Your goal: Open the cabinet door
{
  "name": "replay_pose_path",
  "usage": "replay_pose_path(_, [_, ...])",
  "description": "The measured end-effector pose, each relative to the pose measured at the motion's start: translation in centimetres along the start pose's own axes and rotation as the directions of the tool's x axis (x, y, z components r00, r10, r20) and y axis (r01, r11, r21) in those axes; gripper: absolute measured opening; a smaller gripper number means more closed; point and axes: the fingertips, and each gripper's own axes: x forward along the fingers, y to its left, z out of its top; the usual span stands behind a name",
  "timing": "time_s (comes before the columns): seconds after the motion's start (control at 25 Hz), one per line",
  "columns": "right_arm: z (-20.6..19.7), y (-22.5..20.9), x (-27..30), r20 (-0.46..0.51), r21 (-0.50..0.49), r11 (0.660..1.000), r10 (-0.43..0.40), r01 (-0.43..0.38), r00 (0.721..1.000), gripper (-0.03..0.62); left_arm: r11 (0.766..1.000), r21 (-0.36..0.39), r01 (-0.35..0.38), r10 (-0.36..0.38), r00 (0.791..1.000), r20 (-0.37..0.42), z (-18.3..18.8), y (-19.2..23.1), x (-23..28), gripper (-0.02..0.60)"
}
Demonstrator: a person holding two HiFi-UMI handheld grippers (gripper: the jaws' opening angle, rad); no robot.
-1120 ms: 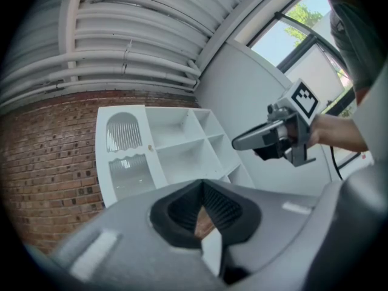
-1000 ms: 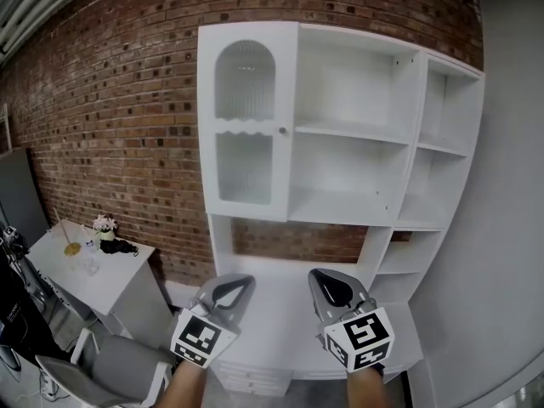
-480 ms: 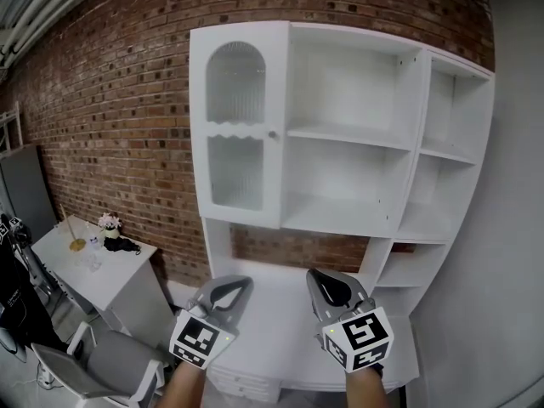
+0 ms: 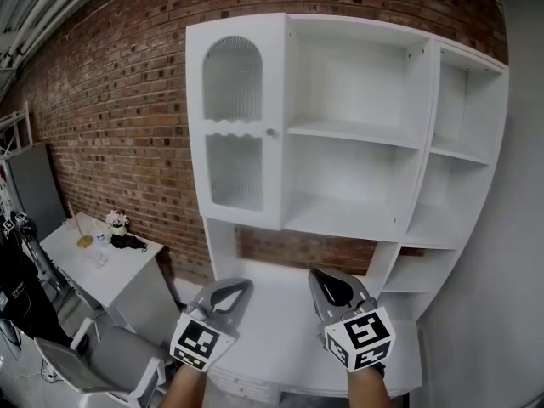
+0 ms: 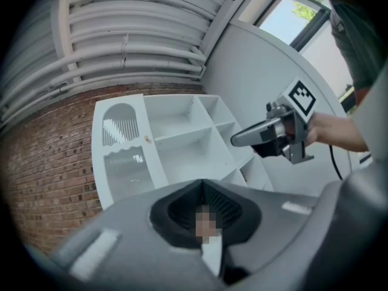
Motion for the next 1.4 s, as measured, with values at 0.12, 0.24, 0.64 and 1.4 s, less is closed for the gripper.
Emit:
replay_pose_path(0.12, [-0.5,-0.3,1.1,-0.009,0.003,1.0,-0.008,0.008,1.0,0.006,1.0,-0.003,0.009,-0.009,1.0,0.007,-0.6,0.9,0.9,0.003])
replay_pose_path(0.24, [-0.8,0.0,2.1,-0.026,-0.006,1.0,-0.013,0.013,1.0,0.006,1.0,-0.013,0.024,-0.023,1.0,0.02,-1.0,1.9,1.7,0.002])
replay_pose_path(0.64, [-0.9,-0.4,5.7,-0.047,-0.024,0.998,-0.065,0.064,0.997,0.006,0.997,-0.021,0.077,-0.075,0.995,0.063,-2.1,5.2,3.9,0.002])
replay_pose_path(1.4, [-1.1,-0.7,10.1,-0.054,-0.039,0.988,-0.154,0.152,0.987,0.006,0.987,-0.016,0.162,-0.16,0.983,0.093,-4.8,8.7,5.5,0.002])
